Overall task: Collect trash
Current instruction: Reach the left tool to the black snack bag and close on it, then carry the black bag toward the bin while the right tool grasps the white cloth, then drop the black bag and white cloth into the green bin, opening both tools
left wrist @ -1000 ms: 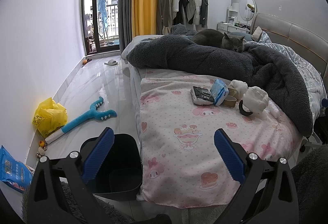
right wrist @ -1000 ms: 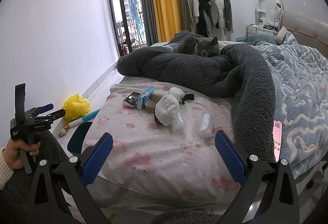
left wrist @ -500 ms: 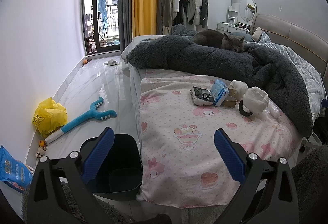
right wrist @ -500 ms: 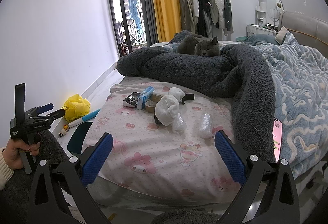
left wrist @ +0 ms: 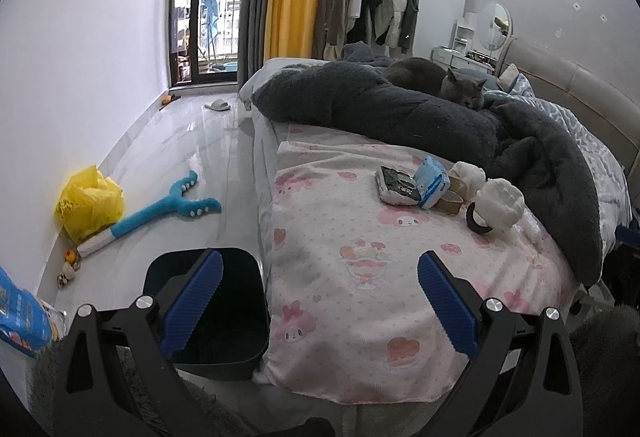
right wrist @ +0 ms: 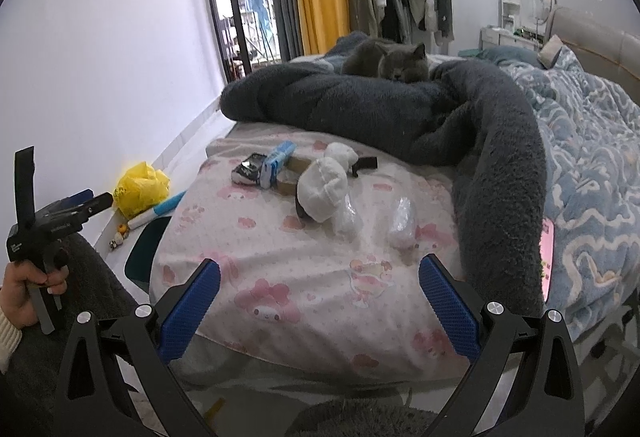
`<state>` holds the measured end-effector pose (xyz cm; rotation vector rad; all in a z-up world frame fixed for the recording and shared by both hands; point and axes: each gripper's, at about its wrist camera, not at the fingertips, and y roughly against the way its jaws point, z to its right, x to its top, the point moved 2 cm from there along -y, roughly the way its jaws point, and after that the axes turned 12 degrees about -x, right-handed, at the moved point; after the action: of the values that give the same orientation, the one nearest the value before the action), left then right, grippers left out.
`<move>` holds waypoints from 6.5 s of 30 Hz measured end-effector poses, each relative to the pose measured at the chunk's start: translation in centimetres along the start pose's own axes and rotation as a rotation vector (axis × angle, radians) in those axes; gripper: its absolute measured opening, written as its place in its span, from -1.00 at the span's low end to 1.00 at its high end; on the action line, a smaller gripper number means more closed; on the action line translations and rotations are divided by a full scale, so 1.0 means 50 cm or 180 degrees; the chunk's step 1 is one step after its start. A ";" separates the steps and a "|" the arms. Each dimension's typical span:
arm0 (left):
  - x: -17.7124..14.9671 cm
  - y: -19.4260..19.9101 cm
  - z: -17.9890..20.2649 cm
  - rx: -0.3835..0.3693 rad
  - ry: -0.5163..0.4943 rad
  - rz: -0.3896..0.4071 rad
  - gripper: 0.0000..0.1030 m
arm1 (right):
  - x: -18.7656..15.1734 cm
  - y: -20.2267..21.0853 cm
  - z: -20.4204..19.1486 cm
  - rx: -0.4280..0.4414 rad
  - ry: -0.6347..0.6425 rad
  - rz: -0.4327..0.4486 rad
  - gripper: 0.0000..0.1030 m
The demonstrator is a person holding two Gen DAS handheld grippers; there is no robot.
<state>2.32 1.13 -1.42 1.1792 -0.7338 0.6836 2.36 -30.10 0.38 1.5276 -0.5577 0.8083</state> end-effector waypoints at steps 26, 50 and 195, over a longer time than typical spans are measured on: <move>0.010 -0.118 0.010 0.0082 -0.0249 -0.0279 0.92 | 0.000 -0.023 0.047 0.0167 -0.0200 -0.0176 0.94; 0.092 -0.316 0.112 -0.0548 -0.0890 -0.0518 0.71 | 0.049 -0.095 0.036 0.0573 -0.0204 -0.0086 0.47; 0.082 0.046 -0.499 0.0270 0.0373 -0.0189 0.12 | -0.038 -0.612 -0.912 0.0891 0.1608 -0.1656 0.05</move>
<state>6.55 26.17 -2.18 1.2227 -0.5738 0.7336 16.58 18.47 -20.99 1.5418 0.3290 0.8365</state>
